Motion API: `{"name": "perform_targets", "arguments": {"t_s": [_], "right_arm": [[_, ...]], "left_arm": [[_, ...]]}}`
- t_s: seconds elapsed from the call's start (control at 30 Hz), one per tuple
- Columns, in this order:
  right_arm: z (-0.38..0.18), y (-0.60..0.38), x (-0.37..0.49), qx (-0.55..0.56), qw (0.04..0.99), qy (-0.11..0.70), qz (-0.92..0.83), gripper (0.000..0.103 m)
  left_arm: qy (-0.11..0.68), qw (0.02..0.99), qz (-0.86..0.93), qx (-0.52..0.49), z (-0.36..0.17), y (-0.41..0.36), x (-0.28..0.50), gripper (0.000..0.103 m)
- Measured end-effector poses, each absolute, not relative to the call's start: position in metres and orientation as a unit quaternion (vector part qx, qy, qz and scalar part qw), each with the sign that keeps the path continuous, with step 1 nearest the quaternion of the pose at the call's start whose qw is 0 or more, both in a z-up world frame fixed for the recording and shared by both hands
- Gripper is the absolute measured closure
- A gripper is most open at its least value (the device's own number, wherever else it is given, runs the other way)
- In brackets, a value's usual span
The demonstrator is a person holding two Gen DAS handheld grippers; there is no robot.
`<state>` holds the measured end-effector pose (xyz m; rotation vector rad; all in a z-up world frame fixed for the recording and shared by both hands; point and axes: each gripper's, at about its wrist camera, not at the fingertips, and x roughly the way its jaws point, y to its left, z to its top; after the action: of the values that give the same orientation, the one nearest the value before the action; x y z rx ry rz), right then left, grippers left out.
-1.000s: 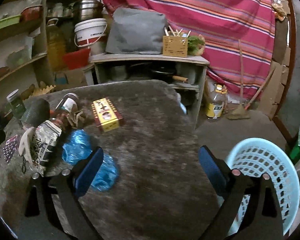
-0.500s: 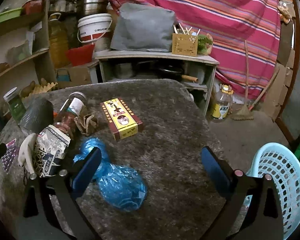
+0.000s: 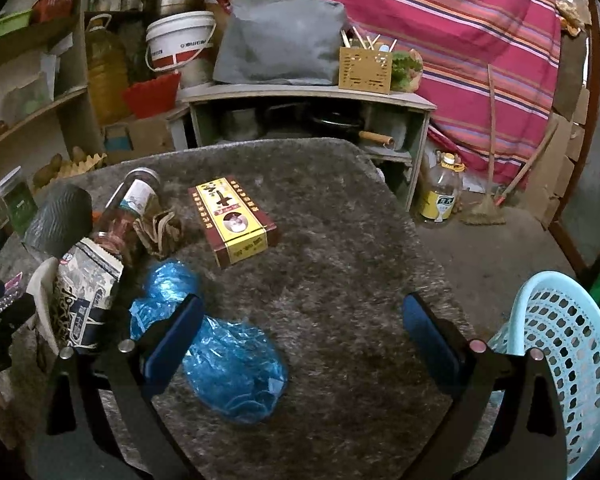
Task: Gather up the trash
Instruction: 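Grasp the white cloth with the left tool while the right tool grasps the blue plastic bag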
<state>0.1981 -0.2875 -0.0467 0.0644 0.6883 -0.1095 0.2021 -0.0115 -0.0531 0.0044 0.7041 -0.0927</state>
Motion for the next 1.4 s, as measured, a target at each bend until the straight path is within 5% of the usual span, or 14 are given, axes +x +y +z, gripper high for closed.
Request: {"name": "perform_targets", "arguments": {"t_s": [0.07,0.2,0.33,1.27,1.37,1.4], "right_arm": [[-0.047,-0.286,0.200,0.031,0.939,0.339,-0.051,0.006],[-0.050,-0.283,0.200,0.023,0.936,0.348,-0.047,0.006],[-0.054,-0.278,0.199,0.007,0.933,0.356,-0.043,0.006],[-0.074,-0.215,0.220,-0.051,0.922,0.383,-0.009,0.006],[-0.074,-0.213,0.223,-0.049,0.922,0.384,0.003,0.020],[-0.074,-0.213,0.224,-0.045,0.921,0.386,0.013,0.037]], "left_arm": [[0.349,0.935,-0.064,0.007,-0.056,-0.018,0.204,0.022],[0.355,0.930,-0.089,0.016,-0.056,-0.026,0.203,0.075],[0.340,0.936,-0.077,0.044,-0.047,-0.031,0.192,0.085],[0.323,0.946,-0.006,0.008,-0.024,0.063,0.169,0.097],[0.331,0.943,-0.002,0.001,-0.028,0.072,0.172,0.097],[0.334,0.943,-0.002,-0.001,-0.029,0.074,0.173,0.097]]}}
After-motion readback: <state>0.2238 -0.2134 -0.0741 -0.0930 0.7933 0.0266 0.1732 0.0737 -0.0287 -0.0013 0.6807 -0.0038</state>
